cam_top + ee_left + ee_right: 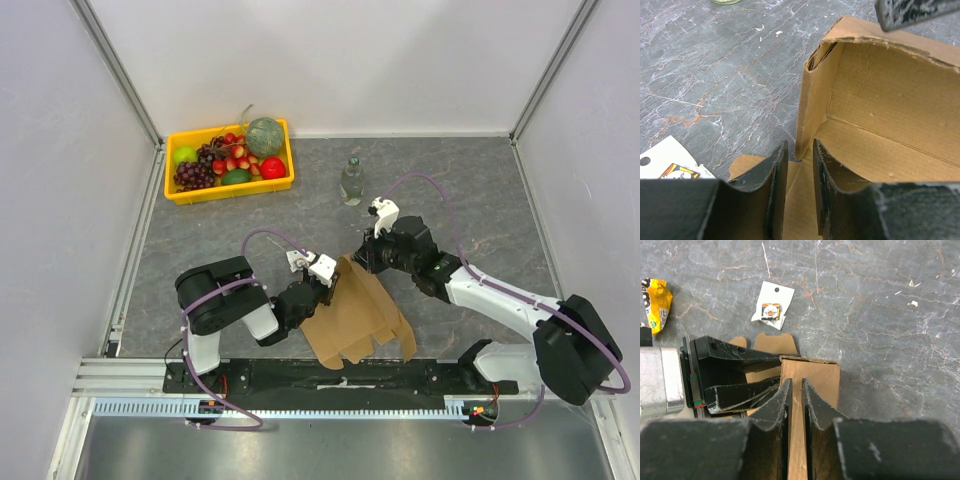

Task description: Fold the paper box

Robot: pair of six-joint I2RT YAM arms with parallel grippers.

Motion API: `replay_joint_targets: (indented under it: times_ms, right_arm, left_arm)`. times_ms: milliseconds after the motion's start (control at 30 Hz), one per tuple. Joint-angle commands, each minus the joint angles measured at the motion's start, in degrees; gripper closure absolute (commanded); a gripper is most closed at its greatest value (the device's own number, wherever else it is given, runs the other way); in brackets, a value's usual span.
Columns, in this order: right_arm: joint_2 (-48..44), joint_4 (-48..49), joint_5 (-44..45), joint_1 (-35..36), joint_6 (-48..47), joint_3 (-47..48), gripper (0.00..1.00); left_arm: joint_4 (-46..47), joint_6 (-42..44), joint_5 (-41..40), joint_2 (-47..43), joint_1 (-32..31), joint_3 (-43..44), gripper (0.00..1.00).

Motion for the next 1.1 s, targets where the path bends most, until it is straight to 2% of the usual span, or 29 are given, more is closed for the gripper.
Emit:
replay_joint_targets:
  times_ms: [0,467,1067]
  right_arm:
    - [1.0,2.8,-2.6,0.4,0.4,-1.1,0.82]
    - [3.6,1.3,-1.4,2.1,-0.6,-1.9,0.82]
    - [5.9,-3.7,9.2,5.8,-3.4,0.1,0.84]
  left_arm:
    - [7.9,-2.2,-0.6,0.6,0.1,0.5,0.68]
    - [7.7,-2.3,0.2,1.2,0.1,1.1,0.68]
    - [7.9,-2.3,0.8,1.3,0.2,1.2,0.69]
